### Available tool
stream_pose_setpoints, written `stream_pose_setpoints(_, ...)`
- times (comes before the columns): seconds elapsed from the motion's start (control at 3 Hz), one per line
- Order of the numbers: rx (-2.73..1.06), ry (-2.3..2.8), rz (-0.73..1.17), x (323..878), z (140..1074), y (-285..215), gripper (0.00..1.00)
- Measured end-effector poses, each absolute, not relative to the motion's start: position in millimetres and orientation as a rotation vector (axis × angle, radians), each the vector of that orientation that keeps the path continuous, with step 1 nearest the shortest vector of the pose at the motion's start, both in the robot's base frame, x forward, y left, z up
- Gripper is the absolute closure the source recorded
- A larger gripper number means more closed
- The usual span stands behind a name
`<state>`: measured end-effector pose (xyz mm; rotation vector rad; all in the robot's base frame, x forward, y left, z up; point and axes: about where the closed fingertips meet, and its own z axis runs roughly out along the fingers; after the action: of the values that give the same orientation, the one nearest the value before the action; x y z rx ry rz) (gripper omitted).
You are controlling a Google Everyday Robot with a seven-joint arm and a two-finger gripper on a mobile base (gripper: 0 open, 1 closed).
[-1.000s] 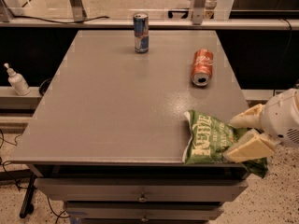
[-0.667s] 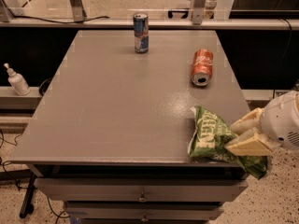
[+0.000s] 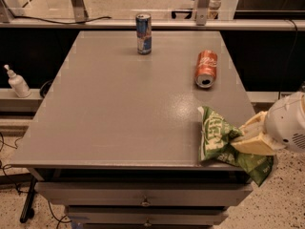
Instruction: Pick green jalapeno chip bag
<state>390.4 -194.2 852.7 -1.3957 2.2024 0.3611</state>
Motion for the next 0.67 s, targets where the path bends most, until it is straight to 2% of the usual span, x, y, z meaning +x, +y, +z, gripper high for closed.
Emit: stream_pose_setpoints(0.67,-1.314,2.222,0.383,443.2,885.7,-187.8,1.0)
